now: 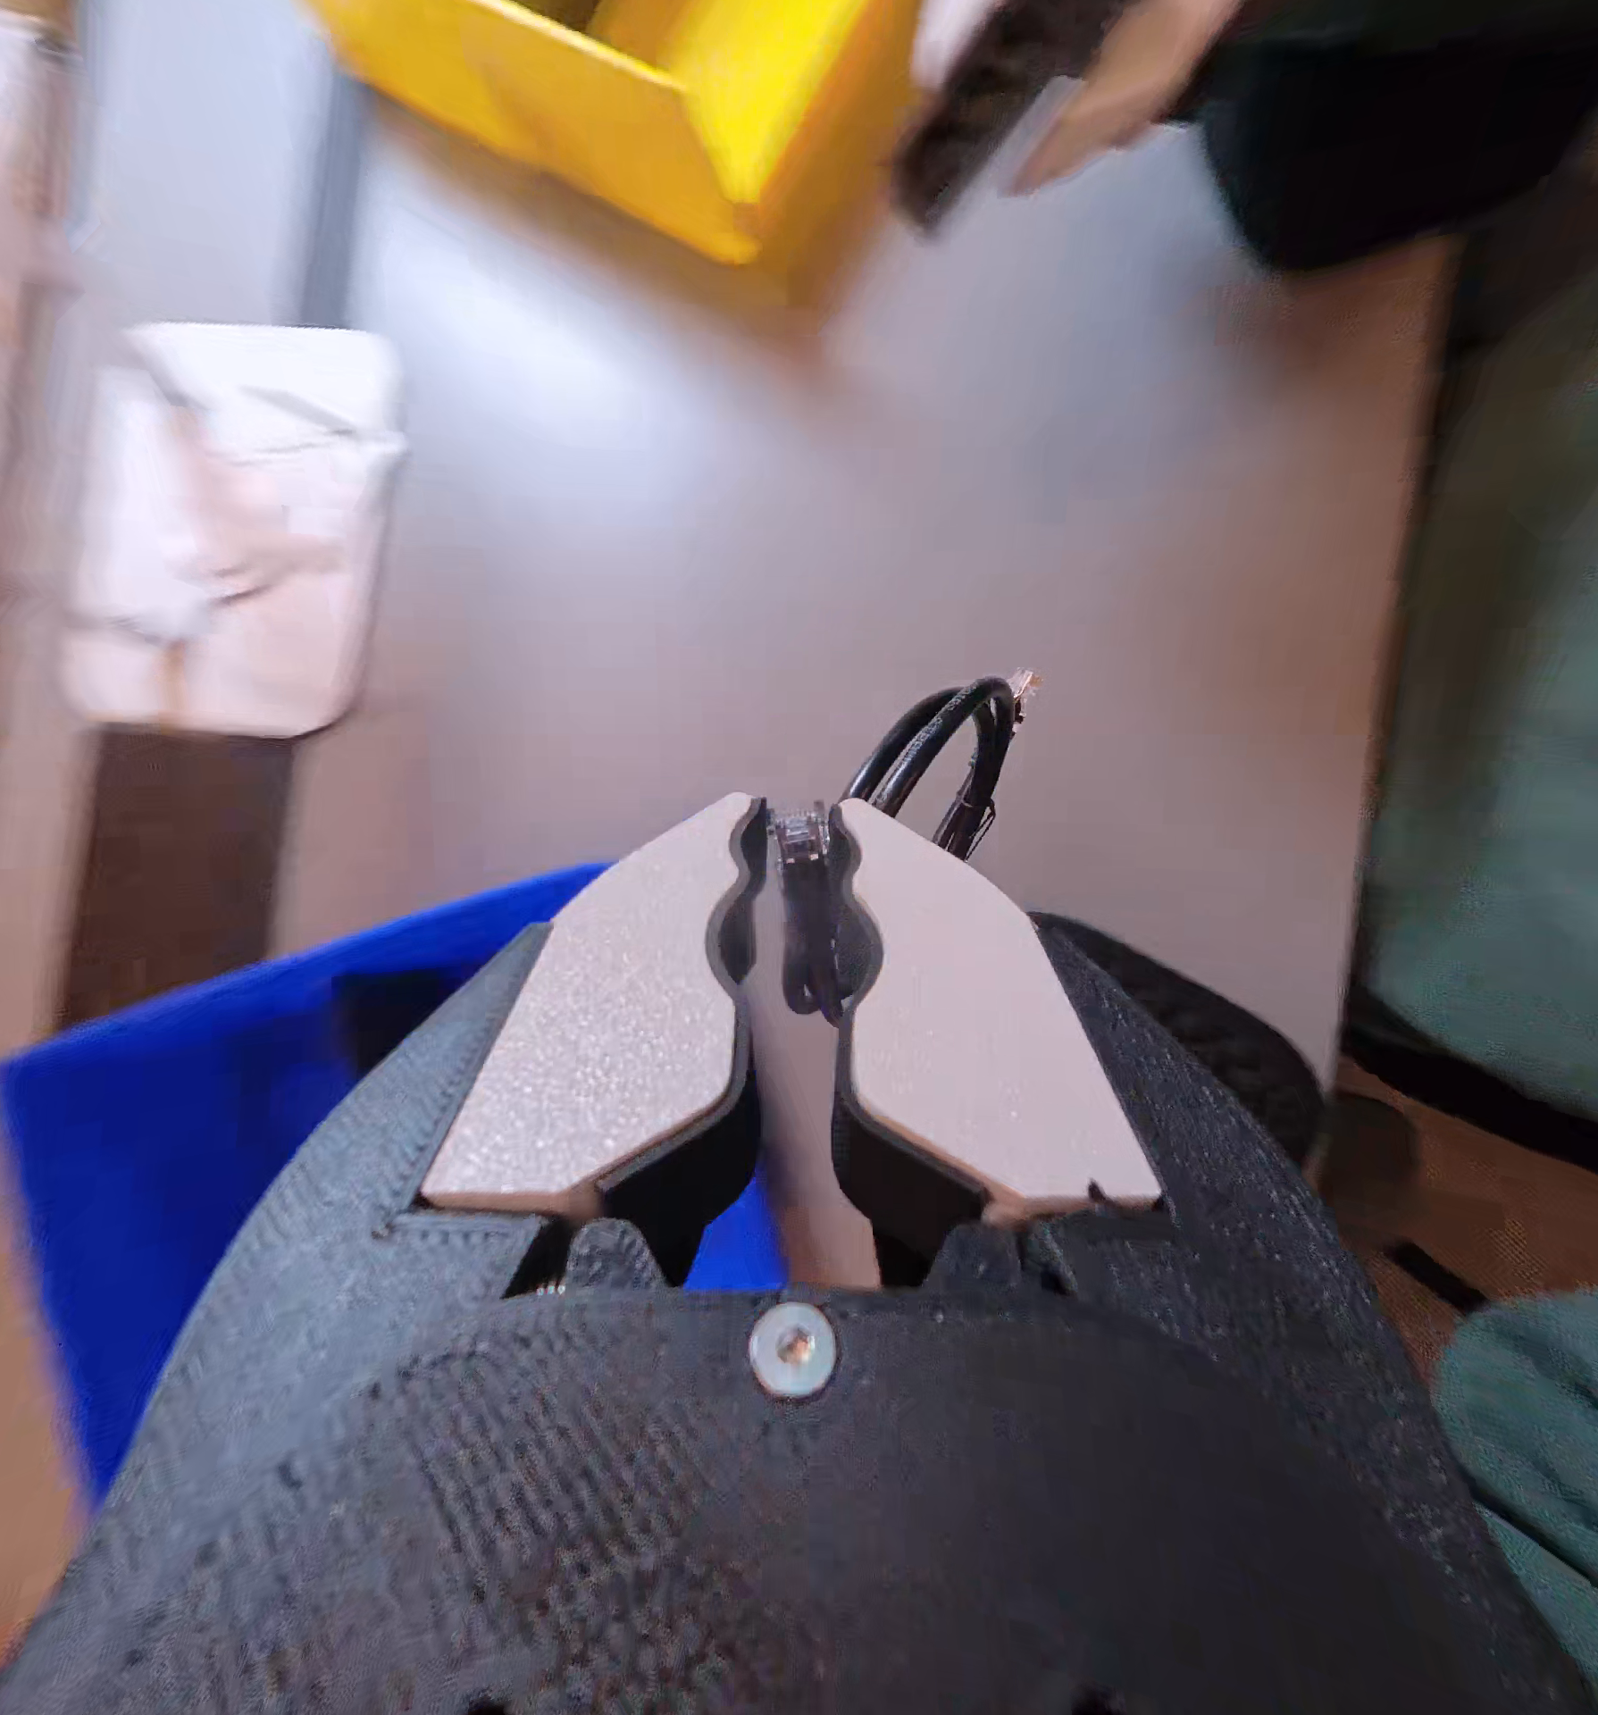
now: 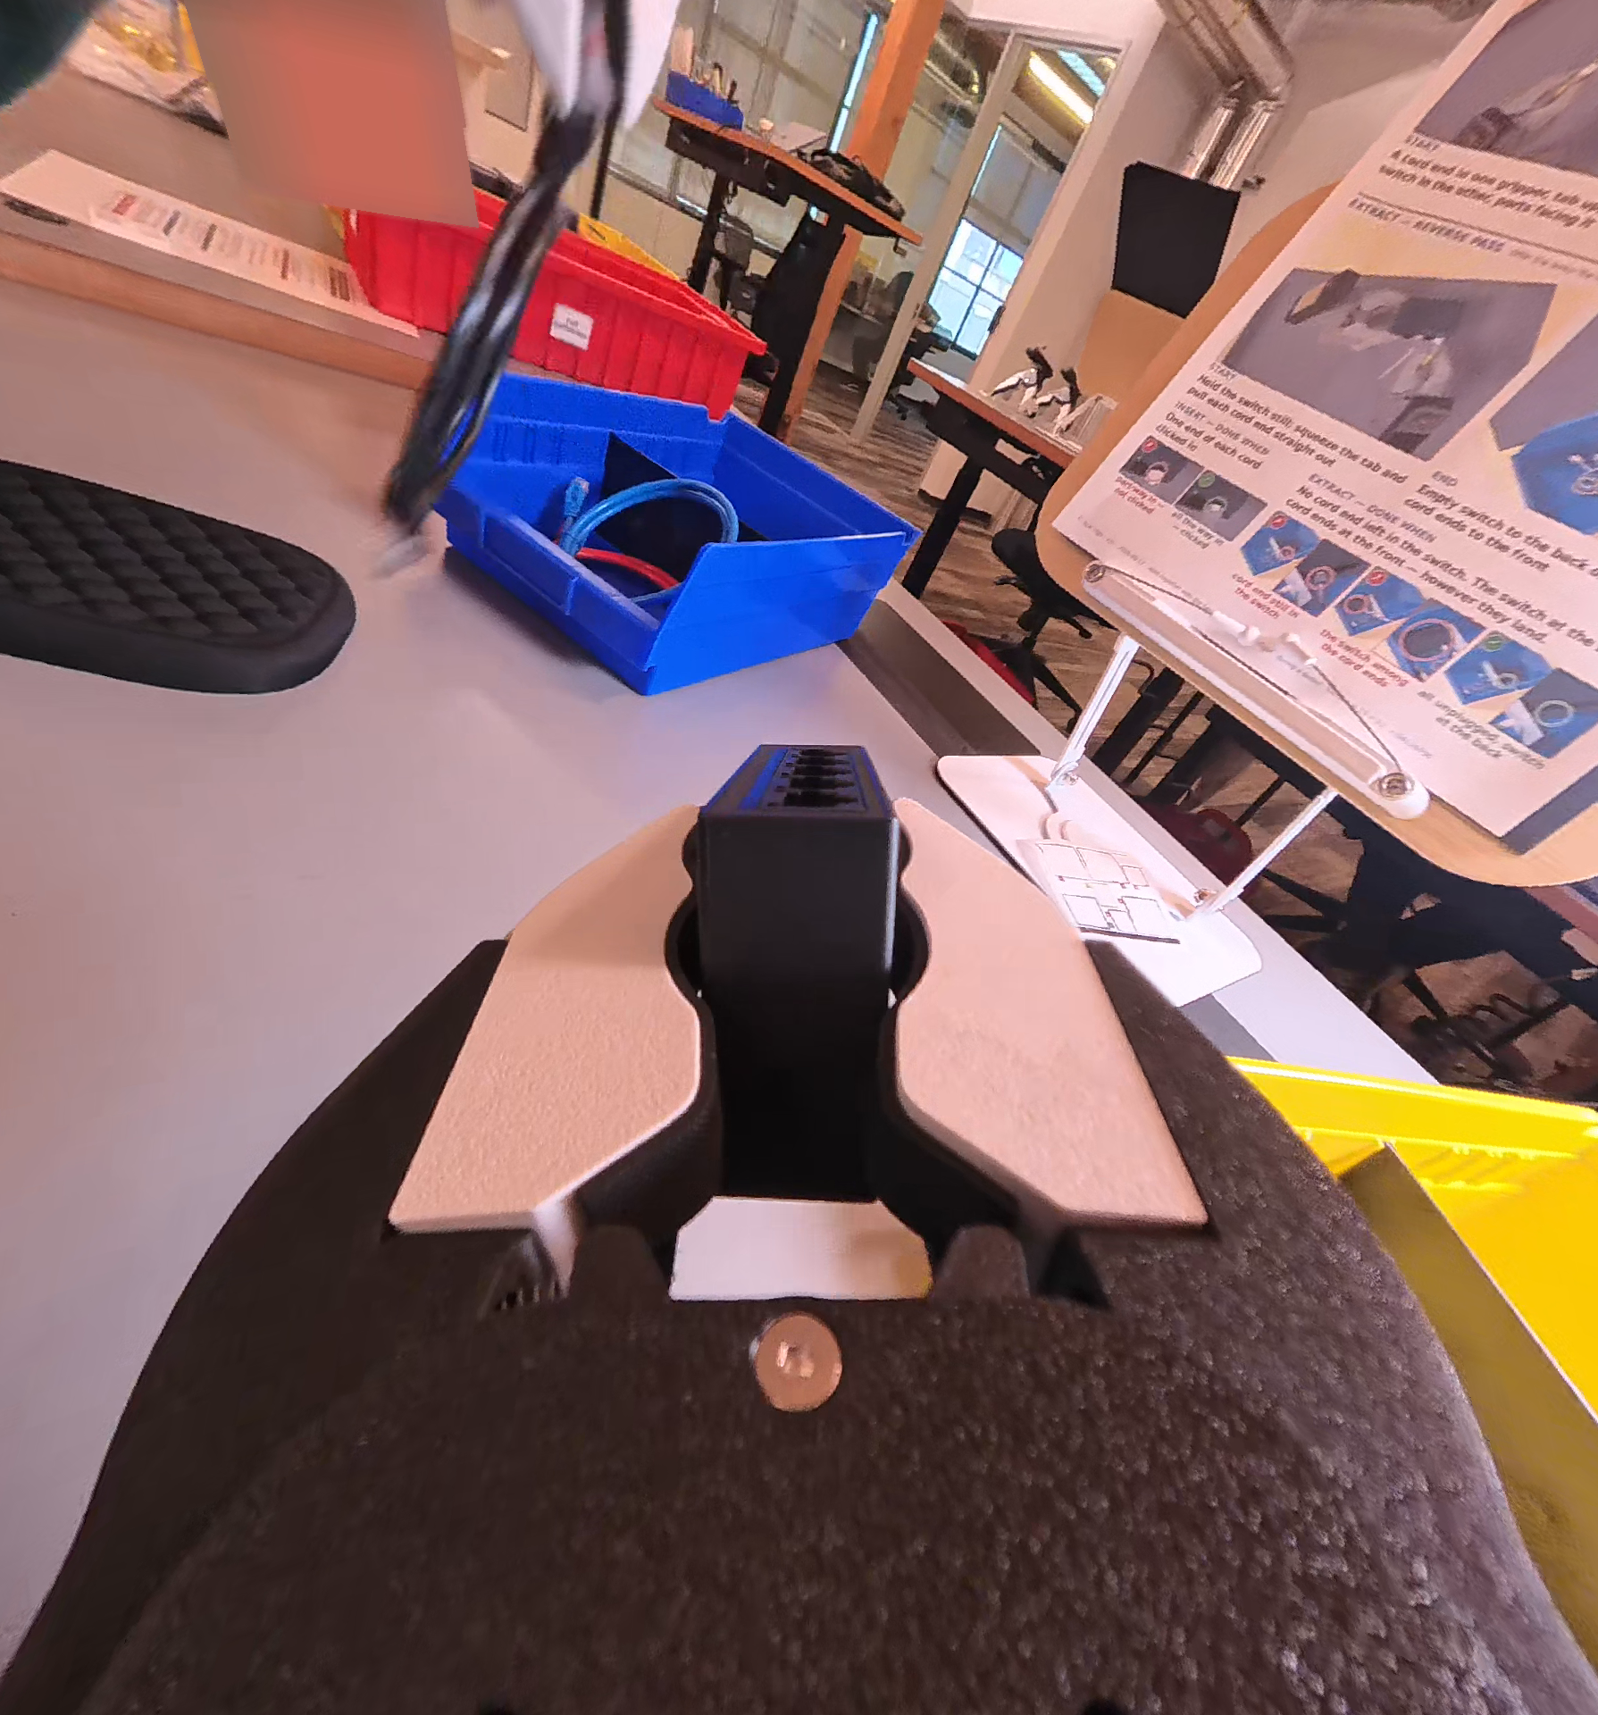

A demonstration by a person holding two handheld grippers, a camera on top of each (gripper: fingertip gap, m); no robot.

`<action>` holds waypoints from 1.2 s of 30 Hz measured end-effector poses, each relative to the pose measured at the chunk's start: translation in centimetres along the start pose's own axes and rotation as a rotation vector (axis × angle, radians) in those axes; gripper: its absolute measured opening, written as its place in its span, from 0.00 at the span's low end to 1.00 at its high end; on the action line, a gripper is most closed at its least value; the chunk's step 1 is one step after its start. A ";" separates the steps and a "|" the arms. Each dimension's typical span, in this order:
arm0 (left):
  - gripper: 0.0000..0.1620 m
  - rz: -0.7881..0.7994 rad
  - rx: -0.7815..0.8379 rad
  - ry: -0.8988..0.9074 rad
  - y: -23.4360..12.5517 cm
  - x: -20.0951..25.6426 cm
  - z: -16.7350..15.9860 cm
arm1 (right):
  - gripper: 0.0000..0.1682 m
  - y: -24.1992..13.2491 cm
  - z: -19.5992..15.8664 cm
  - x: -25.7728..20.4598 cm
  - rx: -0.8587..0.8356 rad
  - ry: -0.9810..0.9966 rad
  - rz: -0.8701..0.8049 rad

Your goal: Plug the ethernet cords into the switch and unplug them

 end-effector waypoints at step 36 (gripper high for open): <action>0.18 -0.168 0.065 -0.370 22.2 7.7 -4.8 | 0.18 1.5 -1.8 -2.7 -0.083 -0.157 0.110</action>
Point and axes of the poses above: each gripper's, where its closed fingertips meet, y out along the fingers, z out of its top, x = y × z across the jaws, the point moved 4 cm from there along -y, back along the fingers, and after that the axes turned 7 degrees about z, right-handed, at the moved point
